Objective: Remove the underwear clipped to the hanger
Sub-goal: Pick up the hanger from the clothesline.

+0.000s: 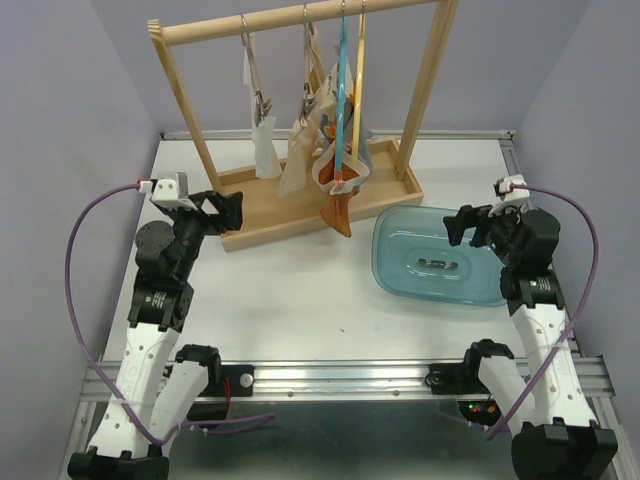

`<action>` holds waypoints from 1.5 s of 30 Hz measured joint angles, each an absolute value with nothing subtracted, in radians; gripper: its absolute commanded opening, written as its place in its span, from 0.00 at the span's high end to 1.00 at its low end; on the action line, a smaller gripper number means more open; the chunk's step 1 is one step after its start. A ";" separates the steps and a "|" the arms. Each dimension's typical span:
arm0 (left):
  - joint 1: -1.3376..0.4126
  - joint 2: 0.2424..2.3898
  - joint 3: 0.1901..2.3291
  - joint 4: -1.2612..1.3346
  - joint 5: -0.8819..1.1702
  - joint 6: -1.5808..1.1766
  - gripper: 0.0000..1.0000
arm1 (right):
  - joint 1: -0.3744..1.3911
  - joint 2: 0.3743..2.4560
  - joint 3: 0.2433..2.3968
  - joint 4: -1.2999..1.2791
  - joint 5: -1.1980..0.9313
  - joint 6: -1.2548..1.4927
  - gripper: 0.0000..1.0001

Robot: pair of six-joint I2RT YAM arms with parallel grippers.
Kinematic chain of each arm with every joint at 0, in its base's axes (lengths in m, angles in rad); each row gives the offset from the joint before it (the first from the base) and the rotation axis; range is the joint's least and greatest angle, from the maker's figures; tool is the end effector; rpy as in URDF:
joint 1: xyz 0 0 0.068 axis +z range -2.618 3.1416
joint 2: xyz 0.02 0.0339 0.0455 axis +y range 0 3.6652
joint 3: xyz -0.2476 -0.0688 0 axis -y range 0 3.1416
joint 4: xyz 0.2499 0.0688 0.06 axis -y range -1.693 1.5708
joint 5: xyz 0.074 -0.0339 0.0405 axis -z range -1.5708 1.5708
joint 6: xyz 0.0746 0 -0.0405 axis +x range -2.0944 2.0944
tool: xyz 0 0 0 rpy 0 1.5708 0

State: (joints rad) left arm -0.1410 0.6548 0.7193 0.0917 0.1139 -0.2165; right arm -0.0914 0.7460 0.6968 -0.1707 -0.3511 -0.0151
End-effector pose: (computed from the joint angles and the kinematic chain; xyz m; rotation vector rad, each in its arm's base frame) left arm 0.2121 -0.0387 0.3633 0.0411 1.4255 -0.3758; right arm 0.2327 0.0044 0.2978 -0.1834 1.7738 0.2374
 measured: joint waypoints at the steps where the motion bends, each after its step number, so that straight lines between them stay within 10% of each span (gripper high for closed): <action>1: -0.141 0.653 0.731 0.086 0.117 -0.224 0.01 | -0.092 0.746 0.696 -0.171 -0.373 -0.035 0.00; 45: -0.273 1.321 1.781 -0.166 0.146 -0.576 0.20 | -0.091 0.692 0.652 -0.235 -0.621 -0.266 0.00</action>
State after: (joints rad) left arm -0.2733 1.3212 1.7813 -0.1661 0.1455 -0.5758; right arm -0.0914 0.6922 0.6521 -0.2352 -0.6212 -0.2661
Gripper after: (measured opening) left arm 0.805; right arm 0.999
